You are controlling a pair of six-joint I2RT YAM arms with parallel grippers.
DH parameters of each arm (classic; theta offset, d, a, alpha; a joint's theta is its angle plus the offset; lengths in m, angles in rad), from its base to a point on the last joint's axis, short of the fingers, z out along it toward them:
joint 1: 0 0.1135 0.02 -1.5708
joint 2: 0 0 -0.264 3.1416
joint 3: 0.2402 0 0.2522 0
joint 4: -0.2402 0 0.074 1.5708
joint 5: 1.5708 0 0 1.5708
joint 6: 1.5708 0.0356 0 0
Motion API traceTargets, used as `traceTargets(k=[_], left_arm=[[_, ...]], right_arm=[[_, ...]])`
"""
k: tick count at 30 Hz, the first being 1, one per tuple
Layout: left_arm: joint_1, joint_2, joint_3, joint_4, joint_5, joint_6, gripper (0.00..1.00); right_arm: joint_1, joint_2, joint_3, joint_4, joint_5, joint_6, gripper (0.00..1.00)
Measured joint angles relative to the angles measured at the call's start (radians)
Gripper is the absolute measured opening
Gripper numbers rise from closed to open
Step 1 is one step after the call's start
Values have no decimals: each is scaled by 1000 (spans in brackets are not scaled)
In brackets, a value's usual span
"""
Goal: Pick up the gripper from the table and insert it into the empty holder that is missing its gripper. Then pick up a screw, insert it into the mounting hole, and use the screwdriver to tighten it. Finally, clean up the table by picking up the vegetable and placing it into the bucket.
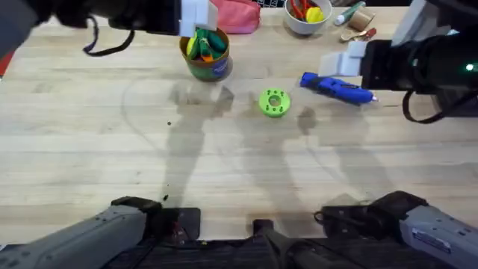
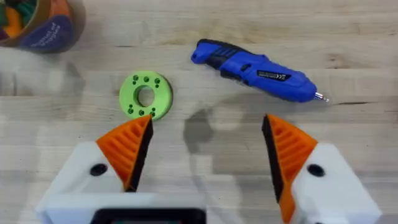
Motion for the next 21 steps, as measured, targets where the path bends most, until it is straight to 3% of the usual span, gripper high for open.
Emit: traceTargets(k=[3,12,21], left_arm=[[0,-64,-52,-3,0,-8,986],[0,-316,-369,-20,-11,-39,988],[0,-337,-399,-13,-12,-56,988]], right_arm=[[0,0,0,0,-3,0,993],[-1,0,0,-3,-82,0,994],[-1,0,0,-30,-104,0,993]])
